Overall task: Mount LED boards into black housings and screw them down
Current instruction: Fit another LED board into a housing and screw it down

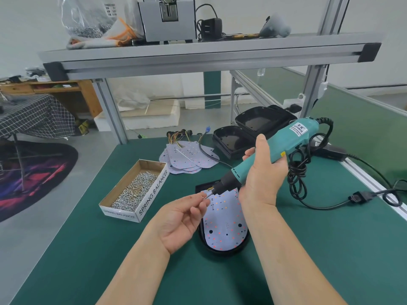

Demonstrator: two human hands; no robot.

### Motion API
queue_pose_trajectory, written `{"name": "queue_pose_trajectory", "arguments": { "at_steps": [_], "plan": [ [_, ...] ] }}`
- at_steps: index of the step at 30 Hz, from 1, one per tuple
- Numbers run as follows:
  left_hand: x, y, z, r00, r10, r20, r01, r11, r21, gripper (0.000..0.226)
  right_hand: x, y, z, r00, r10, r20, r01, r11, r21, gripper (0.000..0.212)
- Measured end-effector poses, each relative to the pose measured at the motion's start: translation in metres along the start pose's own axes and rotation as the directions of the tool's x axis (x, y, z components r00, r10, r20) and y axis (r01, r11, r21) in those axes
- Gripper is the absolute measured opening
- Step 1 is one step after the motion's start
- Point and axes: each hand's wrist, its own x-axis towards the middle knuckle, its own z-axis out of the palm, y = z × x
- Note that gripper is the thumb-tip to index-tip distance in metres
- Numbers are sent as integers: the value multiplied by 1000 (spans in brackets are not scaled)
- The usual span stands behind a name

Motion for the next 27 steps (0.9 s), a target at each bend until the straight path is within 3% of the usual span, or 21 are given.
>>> {"name": "queue_pose_trajectory", "arguments": {
  "at_steps": [11,22,27],
  "plan": [
    [-7,-9,4,994,-88,65,103,955,-278,15,-2,2,2,1000,-19,-14,19,1000,-6,17],
    [-11,-13,10,990,-118,76,135,949,-284,10,0,-3,1,999,-32,-39,33,999,13,18],
    [-13,-20,14,999,-49,6,49,965,-256,11,-1,-1,-2,997,-65,-40,65,998,-3,22]
  ]
}}
